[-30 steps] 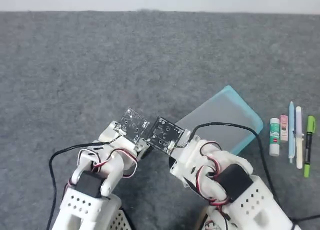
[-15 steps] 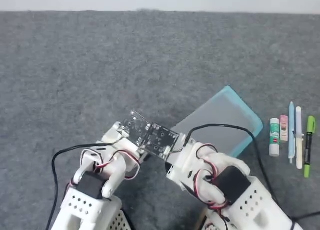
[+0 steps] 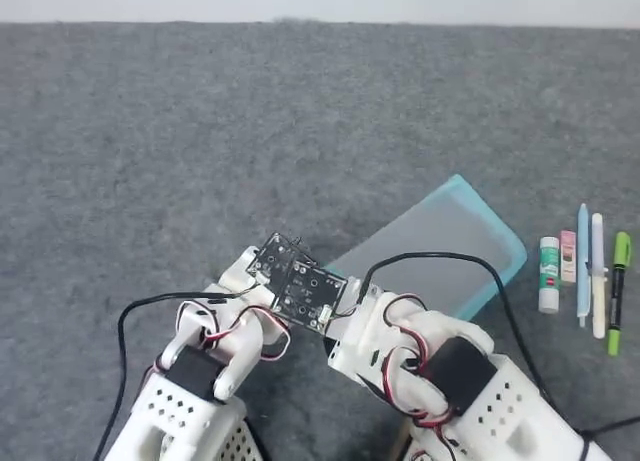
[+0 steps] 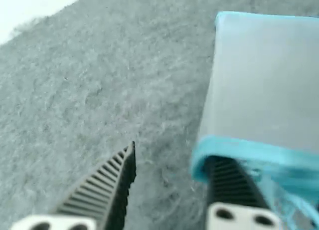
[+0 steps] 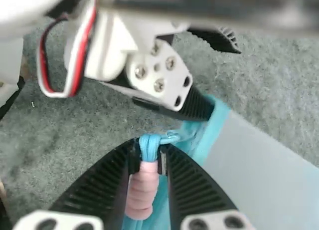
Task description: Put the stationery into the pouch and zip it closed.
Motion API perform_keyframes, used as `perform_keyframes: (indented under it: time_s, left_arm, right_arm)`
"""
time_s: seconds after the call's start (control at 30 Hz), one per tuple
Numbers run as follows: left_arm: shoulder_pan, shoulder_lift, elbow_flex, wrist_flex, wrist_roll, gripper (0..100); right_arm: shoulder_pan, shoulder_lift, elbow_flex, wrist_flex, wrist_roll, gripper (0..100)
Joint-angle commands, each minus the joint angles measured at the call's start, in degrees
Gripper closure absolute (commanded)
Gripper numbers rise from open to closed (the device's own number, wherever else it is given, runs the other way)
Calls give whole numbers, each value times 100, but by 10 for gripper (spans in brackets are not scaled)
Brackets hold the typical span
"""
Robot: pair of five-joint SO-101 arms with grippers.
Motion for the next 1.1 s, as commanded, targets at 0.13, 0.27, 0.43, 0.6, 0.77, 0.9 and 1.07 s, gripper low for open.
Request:
perform_keyframes:
  time_s: [0.13, 0.27, 0.43, 0.6, 0.77, 0.9, 1.07]
  left_arm:
    - [-202, -97, 163, -756, 88, 990]
    - [-958, -97, 163, -932, 132, 990]
    - [-1495, -79, 189, -958, 229, 990]
    - [-1987, -97, 145, -607, 624, 990]
    - [-2171, -97, 145, -431, 651, 990]
    - [-2180, -97, 136, -352, 659, 991]
    - [-2444, -97, -57, -167, 730, 991]
  right_arm:
    - [57, -119, -167, -66, 70, 992]
    - [1059, -57, -176, -66, 44, 992]
    - [1877, -48, -185, -110, 79, 992]
    - [2229, 75, -211, -127, 79, 992]
    - [2466, 1051, -475, -356, 35, 992]
    - [2545, 1982, -686, -655, -229, 992]
    - [2501, 2281, -870, -637, -246, 990]
